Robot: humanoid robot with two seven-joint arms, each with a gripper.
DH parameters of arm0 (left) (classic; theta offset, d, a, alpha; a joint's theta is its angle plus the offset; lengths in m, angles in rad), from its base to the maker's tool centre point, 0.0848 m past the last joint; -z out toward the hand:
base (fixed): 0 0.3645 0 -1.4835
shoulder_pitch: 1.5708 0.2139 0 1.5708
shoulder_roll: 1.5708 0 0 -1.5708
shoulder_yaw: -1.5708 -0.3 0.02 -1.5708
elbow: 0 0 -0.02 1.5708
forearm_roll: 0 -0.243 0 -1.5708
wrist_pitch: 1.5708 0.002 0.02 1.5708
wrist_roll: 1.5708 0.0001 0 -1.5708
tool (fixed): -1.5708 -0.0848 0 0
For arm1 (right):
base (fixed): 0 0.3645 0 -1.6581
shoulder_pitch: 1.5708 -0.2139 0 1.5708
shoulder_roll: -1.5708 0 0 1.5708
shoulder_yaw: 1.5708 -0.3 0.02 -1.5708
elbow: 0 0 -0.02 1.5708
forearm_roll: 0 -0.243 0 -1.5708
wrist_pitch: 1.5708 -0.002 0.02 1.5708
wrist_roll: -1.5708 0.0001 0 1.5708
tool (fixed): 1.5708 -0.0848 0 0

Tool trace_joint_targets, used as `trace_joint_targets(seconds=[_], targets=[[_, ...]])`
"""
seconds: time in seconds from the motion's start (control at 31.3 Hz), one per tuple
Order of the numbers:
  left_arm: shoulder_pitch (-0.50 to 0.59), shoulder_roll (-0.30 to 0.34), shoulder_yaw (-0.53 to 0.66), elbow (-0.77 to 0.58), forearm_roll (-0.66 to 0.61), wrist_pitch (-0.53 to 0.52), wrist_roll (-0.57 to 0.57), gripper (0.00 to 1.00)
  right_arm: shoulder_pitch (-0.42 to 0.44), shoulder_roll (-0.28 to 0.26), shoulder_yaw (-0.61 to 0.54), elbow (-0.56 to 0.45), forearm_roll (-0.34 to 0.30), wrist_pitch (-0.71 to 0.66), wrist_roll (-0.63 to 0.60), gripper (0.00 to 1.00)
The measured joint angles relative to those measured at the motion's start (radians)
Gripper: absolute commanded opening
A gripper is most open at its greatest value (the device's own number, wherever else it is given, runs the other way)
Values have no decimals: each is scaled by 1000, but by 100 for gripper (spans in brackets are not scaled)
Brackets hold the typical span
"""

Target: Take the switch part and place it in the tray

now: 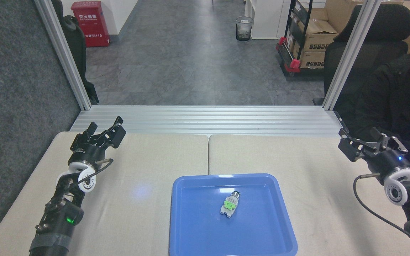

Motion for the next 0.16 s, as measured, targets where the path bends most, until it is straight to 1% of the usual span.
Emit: trace_joint_targets(seconds=[0.16], targets=[[0,0,0,0,0,0,0,100,0,-8,-15,3,0,0,-1,99]])
